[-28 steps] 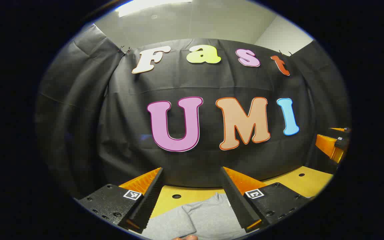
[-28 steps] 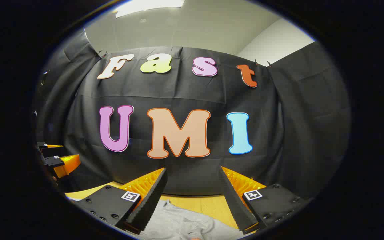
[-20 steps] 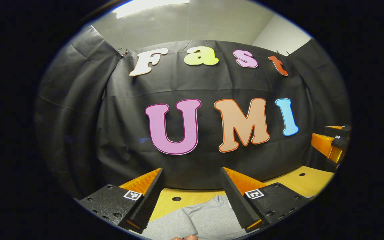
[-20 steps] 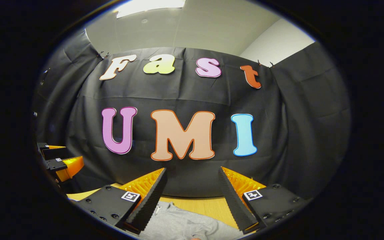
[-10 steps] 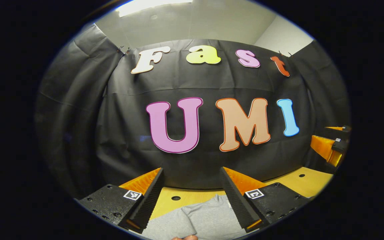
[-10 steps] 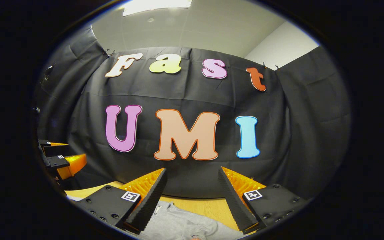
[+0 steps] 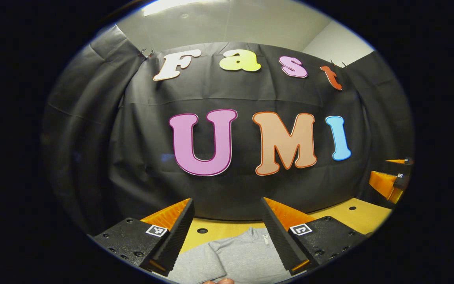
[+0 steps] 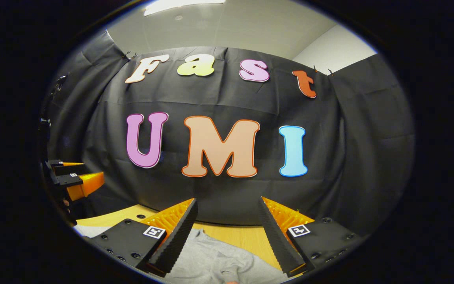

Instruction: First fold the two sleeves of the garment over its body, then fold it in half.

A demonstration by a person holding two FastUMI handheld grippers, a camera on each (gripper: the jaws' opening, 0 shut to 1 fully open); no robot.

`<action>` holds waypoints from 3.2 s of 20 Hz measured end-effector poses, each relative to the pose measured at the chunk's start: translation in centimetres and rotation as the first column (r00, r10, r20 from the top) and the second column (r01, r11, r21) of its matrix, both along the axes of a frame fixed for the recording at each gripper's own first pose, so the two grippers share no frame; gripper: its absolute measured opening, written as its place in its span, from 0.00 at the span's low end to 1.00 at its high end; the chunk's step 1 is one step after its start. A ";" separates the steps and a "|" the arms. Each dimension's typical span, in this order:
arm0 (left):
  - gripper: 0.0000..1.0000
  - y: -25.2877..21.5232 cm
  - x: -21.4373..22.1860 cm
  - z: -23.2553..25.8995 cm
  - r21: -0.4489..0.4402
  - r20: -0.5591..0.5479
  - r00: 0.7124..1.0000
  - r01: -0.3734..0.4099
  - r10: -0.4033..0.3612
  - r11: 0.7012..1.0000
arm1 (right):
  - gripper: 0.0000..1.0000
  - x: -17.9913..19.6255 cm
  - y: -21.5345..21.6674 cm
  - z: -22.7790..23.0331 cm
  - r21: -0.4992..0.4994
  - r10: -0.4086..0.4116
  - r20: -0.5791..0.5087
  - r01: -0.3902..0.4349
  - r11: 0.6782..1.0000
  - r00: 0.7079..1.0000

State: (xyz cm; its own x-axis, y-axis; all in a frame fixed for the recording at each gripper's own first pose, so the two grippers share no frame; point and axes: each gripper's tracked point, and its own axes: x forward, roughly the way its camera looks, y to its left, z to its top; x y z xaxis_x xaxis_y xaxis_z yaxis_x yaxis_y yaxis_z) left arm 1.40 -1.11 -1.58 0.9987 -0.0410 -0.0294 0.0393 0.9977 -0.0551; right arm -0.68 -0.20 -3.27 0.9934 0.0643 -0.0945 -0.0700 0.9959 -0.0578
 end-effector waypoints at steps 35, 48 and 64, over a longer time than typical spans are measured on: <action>0.96 -8.1 0.4 -1.7 -0.018 -0.088 0.990 0.109 -0.110 0.994 | 0.98 -22.0 -26.1 -27.5 -0.220 -0.310 -0.736 0.221 0.950 0.602; 0.96 -11.2 -1.2 -0.6 0.034 -0.082 0.992 0.098 -0.095 0.995 | 0.77 -25.9 -25.2 -31.8 -0.094 -0.185 -0.844 0.200 0.975 0.504; 0.94 -11.5 -1.1 -0.4 0.064 -0.074 0.995 0.074 -0.069 0.995 | 0.07 -21.5 -24.0 -29.0 0.040 -0.171 -0.807 0.343 0.939 0.565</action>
